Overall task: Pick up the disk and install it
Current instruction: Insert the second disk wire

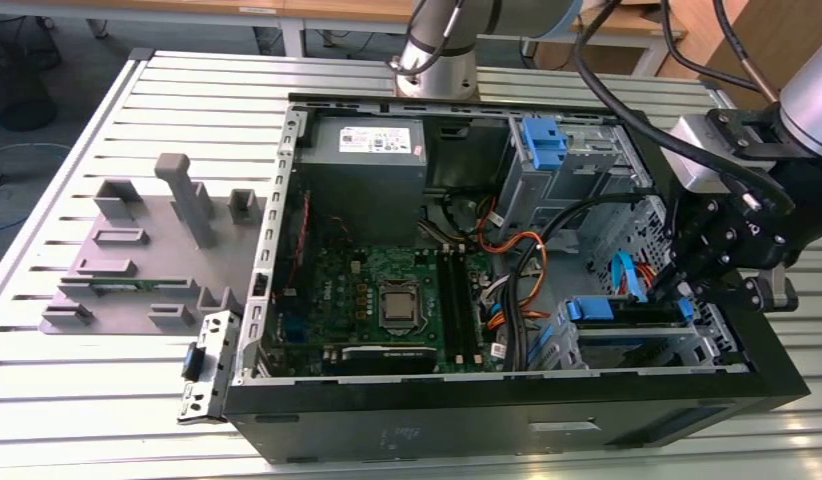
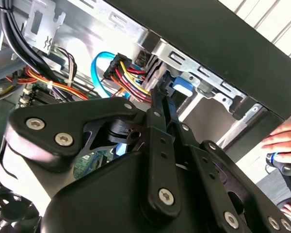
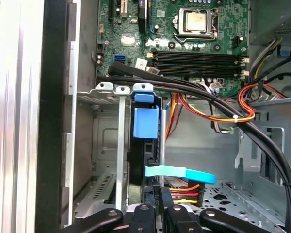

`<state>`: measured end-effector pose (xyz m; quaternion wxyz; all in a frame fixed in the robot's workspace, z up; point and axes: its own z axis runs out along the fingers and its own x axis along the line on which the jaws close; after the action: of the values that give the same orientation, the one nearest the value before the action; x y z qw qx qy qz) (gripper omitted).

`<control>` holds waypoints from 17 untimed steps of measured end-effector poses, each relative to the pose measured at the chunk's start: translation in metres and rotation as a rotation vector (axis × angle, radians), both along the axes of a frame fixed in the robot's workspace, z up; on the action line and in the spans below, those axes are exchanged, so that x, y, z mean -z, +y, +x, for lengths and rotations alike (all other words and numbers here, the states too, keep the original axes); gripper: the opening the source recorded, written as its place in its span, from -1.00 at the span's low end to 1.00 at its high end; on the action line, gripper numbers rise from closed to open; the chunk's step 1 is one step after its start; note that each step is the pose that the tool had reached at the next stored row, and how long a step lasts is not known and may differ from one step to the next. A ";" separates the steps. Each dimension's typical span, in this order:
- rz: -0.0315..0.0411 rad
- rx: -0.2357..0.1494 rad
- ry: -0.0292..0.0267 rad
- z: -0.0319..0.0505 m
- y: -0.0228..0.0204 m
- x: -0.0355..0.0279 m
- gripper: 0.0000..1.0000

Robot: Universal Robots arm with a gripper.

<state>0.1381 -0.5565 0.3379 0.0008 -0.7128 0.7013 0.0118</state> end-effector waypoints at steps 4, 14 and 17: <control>-0.0001 0.000 0.0000 0.0000 -0.0011 0.0000 -0.67; 0.0001 0.000 -0.0003 -0.0011 -0.0040 0.0005 -0.67; 0.0000 0.000 -0.0004 -0.0016 -0.0040 0.0008 -0.67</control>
<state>0.1365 -0.5605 0.3371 0.0010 -0.7128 0.7013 0.0117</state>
